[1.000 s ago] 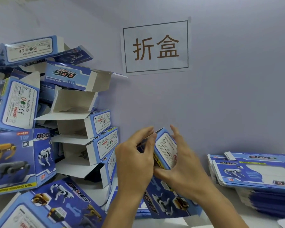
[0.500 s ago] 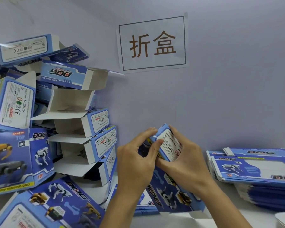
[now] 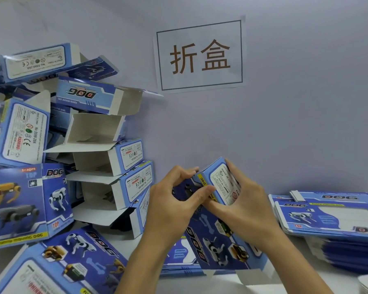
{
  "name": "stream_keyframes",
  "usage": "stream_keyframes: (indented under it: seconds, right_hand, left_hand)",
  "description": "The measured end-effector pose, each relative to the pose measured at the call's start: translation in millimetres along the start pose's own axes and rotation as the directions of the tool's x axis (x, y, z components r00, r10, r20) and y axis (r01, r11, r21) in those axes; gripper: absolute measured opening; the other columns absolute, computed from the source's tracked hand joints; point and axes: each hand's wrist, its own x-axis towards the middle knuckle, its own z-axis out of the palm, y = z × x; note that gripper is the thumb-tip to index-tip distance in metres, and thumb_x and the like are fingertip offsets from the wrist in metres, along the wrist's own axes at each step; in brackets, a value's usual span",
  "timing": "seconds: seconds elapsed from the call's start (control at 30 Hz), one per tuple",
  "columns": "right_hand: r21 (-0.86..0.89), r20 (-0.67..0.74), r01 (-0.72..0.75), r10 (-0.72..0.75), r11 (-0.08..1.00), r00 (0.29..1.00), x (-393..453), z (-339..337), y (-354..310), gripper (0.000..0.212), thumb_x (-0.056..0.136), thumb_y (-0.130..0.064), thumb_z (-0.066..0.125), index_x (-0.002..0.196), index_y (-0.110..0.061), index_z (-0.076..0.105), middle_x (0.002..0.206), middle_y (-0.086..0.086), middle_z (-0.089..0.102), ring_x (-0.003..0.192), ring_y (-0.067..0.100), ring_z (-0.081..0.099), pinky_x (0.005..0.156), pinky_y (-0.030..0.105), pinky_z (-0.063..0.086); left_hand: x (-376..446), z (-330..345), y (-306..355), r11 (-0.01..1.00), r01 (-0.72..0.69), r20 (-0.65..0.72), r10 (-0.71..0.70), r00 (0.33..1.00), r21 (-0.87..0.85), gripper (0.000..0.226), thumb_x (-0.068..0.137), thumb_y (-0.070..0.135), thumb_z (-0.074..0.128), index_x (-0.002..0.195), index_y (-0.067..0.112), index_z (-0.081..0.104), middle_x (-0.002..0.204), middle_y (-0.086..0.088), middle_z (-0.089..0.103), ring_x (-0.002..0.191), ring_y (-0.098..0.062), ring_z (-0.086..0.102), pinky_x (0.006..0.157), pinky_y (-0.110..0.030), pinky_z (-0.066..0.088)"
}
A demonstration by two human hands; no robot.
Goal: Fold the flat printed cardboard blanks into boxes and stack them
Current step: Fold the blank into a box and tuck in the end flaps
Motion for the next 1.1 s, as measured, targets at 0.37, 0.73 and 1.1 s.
stream_keyframes:
  seconds: [0.37, 0.73, 1.1]
  right_hand:
    - [0.104, 0.14, -0.092, 0.077, 0.99, 0.987, 2, -14, 0, 0.079, 0.062, -0.061, 0.079, 0.134, -0.049, 0.048, 0.108, -0.02, 0.066, 0.102, 0.008, 0.067, 0.071, 0.026, 0.061]
    - [0.018, 0.293, -0.012, 0.006, 1.0, 0.956, 0, -14, -5, 0.08, 0.065, -0.057, 0.083, 0.133, -0.062, 0.039, 0.116, -0.029, 0.06, 0.108, 0.001, 0.063, 0.077, 0.014, 0.054]
    - [-0.42, 0.03, 0.105, -0.102, 0.901, 0.994, -5, 24, -13, 0.058, 0.088, -0.039, 0.068, 0.141, -0.047, 0.044, 0.147, -0.013, 0.04, 0.141, 0.009, 0.031, 0.114, 0.041, 0.018]
  left_hand:
    - [5, -8, 1, 0.987, -0.079, 0.083, 0.068, 0.994, 0.138, 0.034, 0.073, 0.045, 0.078, 0.102, 0.036, 0.063, 0.1, 0.016, 0.07, 0.097, 0.002, 0.063, 0.072, -0.01, 0.051]
    - [5, -26, -4, 0.987, -0.002, 0.44, -0.069, 0.895, 0.16, 0.081, 0.067, 0.066, 0.073, 0.136, 0.064, 0.031, 0.131, 0.024, 0.055, 0.116, -0.002, 0.061, 0.093, -0.033, 0.057]
    - [2, -8, -23, 0.951, 0.221, -0.086, -0.244, 0.966, -0.218, 0.036, 0.079, 0.063, 0.052, 0.115, 0.061, 0.046, 0.108, 0.026, 0.063, 0.092, 0.01, 0.065, 0.061, -0.011, 0.053]
